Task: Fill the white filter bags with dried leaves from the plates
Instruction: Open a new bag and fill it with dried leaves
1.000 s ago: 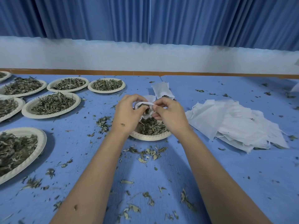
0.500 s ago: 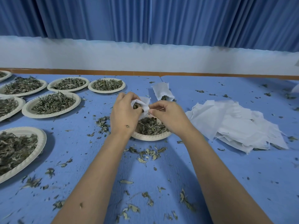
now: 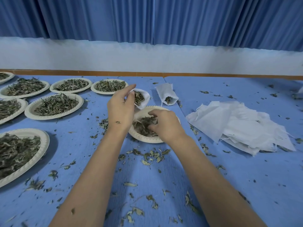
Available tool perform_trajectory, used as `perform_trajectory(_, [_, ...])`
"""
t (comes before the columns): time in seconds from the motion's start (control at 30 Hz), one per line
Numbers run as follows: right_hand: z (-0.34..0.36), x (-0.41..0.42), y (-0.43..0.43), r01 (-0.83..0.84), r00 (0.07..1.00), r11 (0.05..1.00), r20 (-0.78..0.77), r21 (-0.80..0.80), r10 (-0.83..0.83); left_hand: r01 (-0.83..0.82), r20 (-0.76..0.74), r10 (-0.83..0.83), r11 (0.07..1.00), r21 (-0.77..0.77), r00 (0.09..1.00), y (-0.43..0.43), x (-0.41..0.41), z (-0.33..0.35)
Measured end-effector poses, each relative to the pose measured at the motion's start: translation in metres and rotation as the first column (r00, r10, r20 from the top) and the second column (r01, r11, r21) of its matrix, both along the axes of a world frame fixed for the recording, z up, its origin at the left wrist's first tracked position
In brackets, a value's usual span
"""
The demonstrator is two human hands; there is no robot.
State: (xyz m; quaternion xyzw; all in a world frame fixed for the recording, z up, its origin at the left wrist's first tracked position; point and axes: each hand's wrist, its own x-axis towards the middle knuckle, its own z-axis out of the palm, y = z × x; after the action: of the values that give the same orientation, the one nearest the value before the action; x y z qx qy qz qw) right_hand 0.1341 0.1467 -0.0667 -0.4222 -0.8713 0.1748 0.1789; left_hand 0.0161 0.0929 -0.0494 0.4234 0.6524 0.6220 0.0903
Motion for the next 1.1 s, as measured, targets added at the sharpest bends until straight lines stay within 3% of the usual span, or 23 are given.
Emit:
perform_trajectory(0.1, [-0.001,-0.002,-0.003,0.020,0.986,0.999,-0.164,-0.026,-0.024,0.011,-0.044,-0.011,1.000,-0.017,0.999,0.002,0.001,-0.004])
perform_trajectory(0.17, [0.006,0.003,0.002,0.035,0.984,0.999,-0.171,-0.031,-0.040,-0.015,-0.058,0.013,0.999,-0.043,0.998,0.003,0.001,-0.005])
perform_trajectory(0.37, [0.014,0.009,0.003,0.056,0.975,0.989,0.222,-0.137,-0.025,-0.104,-0.050,0.097,0.982,-0.160,0.994,0.008,-0.001,-0.013])
perform_trajectory(0.43, [0.010,0.005,0.001,0.024,0.965,0.992,0.261,-0.124,0.010,-0.082,-0.013,0.081,0.987,-0.137,0.997,0.009,-0.002,-0.015])
perform_trajectory(0.67, [-0.001,-0.001,0.002,0.095,0.984,0.991,-0.141,-0.091,-0.107,-0.223,-0.078,0.215,0.967,-0.121,0.974,0.009,-0.005,-0.022])
perform_trajectory(0.77, [-0.001,0.002,0.006,0.159,0.982,0.986,-0.112,0.054,-0.153,-0.260,-0.058,0.254,0.957,-0.131,0.965,0.007,-0.007,-0.023])
perform_trajectory(0.83, [-0.004,0.002,0.007,0.116,0.992,0.991,0.047,0.058,-0.119,-0.229,0.009,0.232,0.967,-0.112,0.973,0.007,-0.008,-0.024])
perform_trajectory(0.9, [-0.009,-0.001,0.004,0.015,0.990,0.998,0.139,-0.066,-0.006,-0.204,0.060,0.210,0.975,-0.086,0.976,0.008,-0.009,-0.024])
perform_trajectory(0.97, [-0.012,-0.006,-0.001,-0.085,0.986,0.991,0.131,-0.105,0.099,-0.168,0.113,0.173,0.984,-0.049,0.978,0.009,-0.009,-0.024])
perform_trajectory(1.1, [-0.014,-0.017,-0.007,-0.230,0.969,0.973,0.087,-0.006,0.230,-0.126,0.219,0.122,0.992,0.007,0.968,0.009,-0.008,-0.021])
